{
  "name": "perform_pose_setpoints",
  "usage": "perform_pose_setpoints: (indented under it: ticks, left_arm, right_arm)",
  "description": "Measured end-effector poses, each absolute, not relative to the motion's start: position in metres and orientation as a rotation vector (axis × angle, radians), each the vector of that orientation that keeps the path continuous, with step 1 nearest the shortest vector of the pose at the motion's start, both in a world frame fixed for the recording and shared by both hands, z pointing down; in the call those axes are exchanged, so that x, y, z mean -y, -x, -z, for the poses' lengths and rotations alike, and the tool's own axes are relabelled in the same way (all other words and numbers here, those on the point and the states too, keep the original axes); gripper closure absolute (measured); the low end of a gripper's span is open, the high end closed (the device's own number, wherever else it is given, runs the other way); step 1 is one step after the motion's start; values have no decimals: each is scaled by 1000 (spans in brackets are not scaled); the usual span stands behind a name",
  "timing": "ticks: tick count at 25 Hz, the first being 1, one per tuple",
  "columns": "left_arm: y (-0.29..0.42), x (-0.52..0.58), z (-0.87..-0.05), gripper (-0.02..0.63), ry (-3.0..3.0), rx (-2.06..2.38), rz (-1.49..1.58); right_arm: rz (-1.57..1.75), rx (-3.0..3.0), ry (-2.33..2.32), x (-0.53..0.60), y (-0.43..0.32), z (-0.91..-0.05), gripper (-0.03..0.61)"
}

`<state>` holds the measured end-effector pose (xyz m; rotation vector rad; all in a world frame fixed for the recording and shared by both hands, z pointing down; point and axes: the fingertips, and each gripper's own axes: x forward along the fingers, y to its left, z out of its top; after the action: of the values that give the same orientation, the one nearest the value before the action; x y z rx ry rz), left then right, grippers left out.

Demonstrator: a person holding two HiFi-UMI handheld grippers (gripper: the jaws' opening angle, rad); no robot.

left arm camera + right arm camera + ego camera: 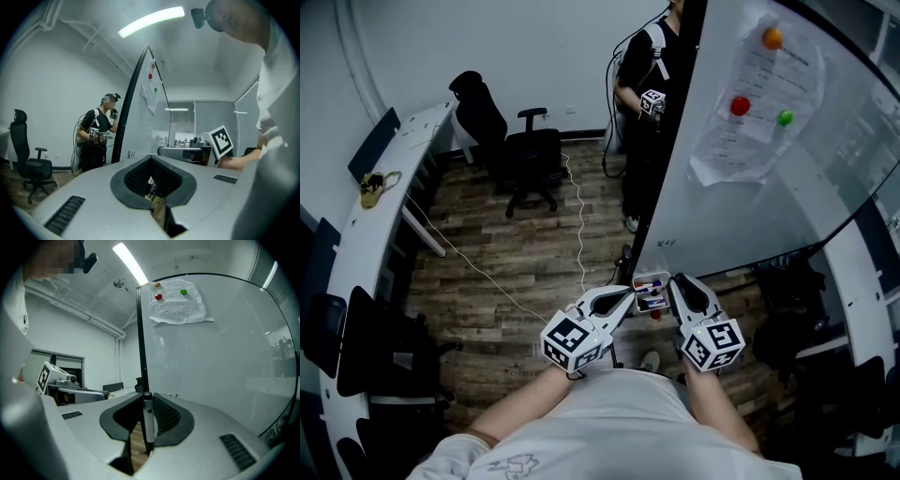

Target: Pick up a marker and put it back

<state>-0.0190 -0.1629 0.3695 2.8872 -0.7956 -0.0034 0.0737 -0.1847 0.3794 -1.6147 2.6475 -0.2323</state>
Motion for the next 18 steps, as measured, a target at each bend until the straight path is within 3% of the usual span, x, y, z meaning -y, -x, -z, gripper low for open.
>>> perform_pose_setpoints:
  ticks: [18]
  left_arm:
    - [-4,179,-392,609,-2818,736,-11]
  right_arm:
    - [333,-2718,1588,208,-85,-406,503]
